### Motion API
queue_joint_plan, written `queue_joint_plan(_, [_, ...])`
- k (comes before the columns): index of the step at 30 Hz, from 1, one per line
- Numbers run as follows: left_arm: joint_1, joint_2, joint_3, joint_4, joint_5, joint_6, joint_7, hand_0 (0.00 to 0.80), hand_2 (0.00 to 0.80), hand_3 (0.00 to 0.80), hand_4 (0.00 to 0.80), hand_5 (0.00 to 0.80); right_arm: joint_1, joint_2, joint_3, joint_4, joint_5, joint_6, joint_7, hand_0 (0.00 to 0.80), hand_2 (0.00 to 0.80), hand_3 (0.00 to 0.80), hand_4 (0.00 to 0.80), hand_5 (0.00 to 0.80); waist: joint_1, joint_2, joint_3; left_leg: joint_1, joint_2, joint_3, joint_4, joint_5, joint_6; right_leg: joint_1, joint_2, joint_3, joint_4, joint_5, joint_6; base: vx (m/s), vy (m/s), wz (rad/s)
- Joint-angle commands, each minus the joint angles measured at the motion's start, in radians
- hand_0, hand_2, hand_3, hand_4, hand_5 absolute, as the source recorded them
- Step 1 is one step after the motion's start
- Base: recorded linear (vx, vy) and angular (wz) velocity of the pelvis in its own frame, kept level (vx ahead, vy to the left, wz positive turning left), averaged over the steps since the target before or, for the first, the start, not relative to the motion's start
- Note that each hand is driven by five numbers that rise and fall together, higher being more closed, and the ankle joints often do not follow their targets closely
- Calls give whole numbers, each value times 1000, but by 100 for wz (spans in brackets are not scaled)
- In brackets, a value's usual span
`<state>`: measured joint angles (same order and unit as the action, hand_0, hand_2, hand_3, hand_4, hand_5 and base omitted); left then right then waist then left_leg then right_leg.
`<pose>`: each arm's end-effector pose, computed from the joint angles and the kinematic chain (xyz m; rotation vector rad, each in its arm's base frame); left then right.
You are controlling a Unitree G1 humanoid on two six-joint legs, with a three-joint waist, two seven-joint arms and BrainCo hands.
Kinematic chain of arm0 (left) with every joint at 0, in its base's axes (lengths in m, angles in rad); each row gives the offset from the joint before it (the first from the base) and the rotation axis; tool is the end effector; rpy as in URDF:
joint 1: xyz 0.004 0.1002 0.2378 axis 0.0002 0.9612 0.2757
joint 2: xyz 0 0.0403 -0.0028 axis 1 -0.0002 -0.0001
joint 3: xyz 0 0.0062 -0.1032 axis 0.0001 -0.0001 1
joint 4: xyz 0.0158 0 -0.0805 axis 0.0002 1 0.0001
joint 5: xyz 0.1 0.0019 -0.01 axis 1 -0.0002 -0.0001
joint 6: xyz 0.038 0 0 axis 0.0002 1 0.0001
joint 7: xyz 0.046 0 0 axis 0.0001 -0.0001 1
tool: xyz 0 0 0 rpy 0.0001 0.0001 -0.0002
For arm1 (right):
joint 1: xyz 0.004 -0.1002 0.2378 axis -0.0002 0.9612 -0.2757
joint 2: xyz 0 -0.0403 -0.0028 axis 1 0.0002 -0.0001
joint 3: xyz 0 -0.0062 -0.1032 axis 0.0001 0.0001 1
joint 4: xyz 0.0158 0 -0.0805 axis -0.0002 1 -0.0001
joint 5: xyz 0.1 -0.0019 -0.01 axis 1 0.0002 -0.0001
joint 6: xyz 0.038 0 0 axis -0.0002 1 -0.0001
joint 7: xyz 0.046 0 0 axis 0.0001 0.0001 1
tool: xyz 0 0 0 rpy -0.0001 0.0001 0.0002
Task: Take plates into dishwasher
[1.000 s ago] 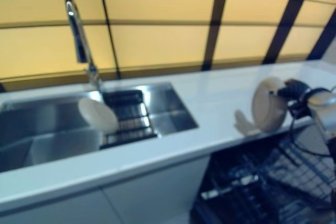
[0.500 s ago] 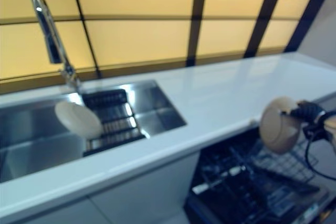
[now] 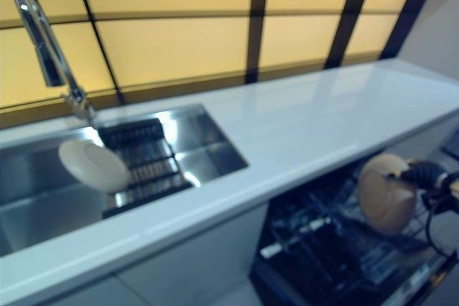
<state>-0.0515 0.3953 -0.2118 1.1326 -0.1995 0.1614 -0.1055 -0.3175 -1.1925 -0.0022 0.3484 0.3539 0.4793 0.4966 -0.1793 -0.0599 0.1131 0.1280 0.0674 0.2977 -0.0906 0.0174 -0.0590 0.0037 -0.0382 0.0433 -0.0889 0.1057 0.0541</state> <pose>0.0993 0.2678 -0.0941 0.2224 1.2585 0.0801 0.2251 -0.3770 0.1961 -0.5794 0.5388 -0.0040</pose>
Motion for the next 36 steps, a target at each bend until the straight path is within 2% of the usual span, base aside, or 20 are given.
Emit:
queue_joint_plan(1, [-20, 54, 38, 47, 61, -20, -13, 0, 0, 0, 0, 0, 4, 39, -44, -48, -67, -57, 36, 800, 800, 800, 800, 800, 13, -44, -20, 20, -4, -61, 3, -23, 27, 12, -57, -25, 24, 20, 101, 0, 0, 0])
queue_joint_plan(10, [-20, 56, 42, 35, 66, -27, -24, 0, 0, 0, 0, 0, 49, 121, -7, -115, -138, -42, 70, 800, 800, 800, 800, 800, 24, -37, -9, 18, -5, -66, 3, -24, 27, 14, -63, -34, 20, 20, 101, 0, 0, 0])
queue_joint_plan(27, [-26, 63, 42, -27, 80, 17, -36, 0, 0, 0, 0, 0, 62, 241, 82, -171, -204, -22, 94, 800, 800, 800, 800, 800, 48, -20, 4, 14, -10, -81, 3, -21, 25, 20, -77, -54, 15, 16, 104, -2, -3, 3])
queue_joint_plan(36, [-20, 67, 37, -79, 72, 32, -40, 0, 0, 0, 0, 0, 83, 285, 126, -184, -331, -41, 101, 800, 800, 800, 800, 800, 58, -10, 14, 10, -11, -85, 6, -20, 25, 17, -81, -57, 15, 17, 108, -1, 0, 0])
